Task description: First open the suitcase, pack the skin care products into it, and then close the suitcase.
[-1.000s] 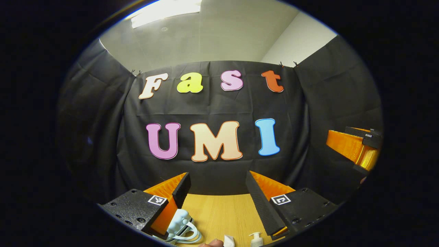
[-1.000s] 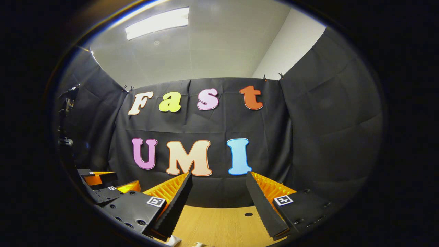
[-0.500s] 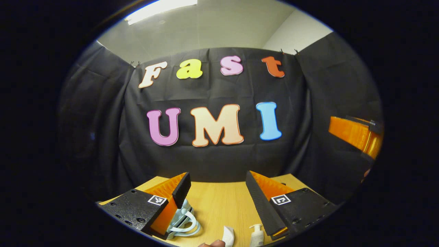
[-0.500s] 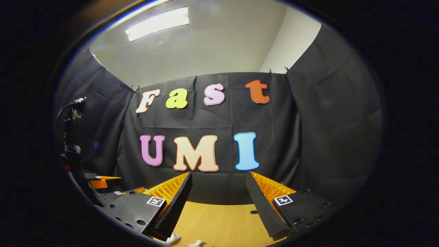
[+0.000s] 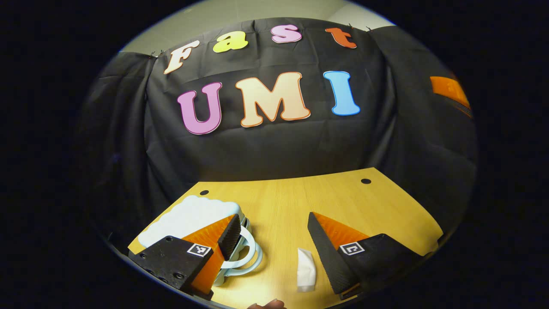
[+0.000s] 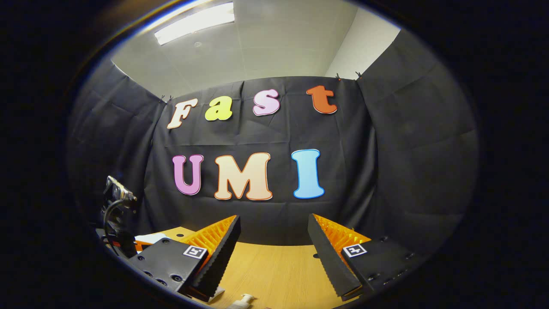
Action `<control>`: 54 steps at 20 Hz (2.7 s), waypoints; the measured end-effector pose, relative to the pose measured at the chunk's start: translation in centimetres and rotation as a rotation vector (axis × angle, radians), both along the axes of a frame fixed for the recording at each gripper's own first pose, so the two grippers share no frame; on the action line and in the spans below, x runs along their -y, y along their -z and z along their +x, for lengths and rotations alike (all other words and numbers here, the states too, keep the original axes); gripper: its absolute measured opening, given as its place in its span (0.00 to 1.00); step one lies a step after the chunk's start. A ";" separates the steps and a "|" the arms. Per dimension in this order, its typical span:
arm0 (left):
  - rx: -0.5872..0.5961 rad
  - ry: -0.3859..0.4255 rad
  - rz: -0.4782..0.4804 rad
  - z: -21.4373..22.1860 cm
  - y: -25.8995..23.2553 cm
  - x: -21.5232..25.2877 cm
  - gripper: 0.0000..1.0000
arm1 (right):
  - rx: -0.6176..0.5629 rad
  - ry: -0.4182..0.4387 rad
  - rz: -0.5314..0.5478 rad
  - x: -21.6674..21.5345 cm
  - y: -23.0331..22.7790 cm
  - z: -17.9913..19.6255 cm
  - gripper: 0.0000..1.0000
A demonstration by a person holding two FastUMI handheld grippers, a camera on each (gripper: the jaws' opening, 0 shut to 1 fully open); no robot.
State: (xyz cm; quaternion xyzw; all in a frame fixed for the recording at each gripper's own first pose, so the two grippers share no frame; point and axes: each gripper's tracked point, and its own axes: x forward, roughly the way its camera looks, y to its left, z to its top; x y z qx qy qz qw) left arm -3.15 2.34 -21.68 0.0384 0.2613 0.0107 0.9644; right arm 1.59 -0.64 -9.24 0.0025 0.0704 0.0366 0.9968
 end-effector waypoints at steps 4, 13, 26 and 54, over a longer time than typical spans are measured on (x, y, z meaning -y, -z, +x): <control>-0.160 0.021 0.003 -0.3 5.9 -1.8 0.93 | -0.052 0.043 -0.026 -0.8 1.8 -0.5 0.99; -0.443 0.045 0.017 -0.5 14.9 -4.5 0.93 | -0.103 0.155 -0.079 0.7 3.4 -1.0 0.99; -0.540 0.081 0.079 -0.5 17.4 -5.8 0.24 | -0.104 0.137 -0.124 -0.3 3.8 -0.6 0.99; -0.379 0.095 -0.181 6.6 -1.1 -13.1 0.00 | -0.130 0.031 0.007 -8.7 8.2 3.0 1.00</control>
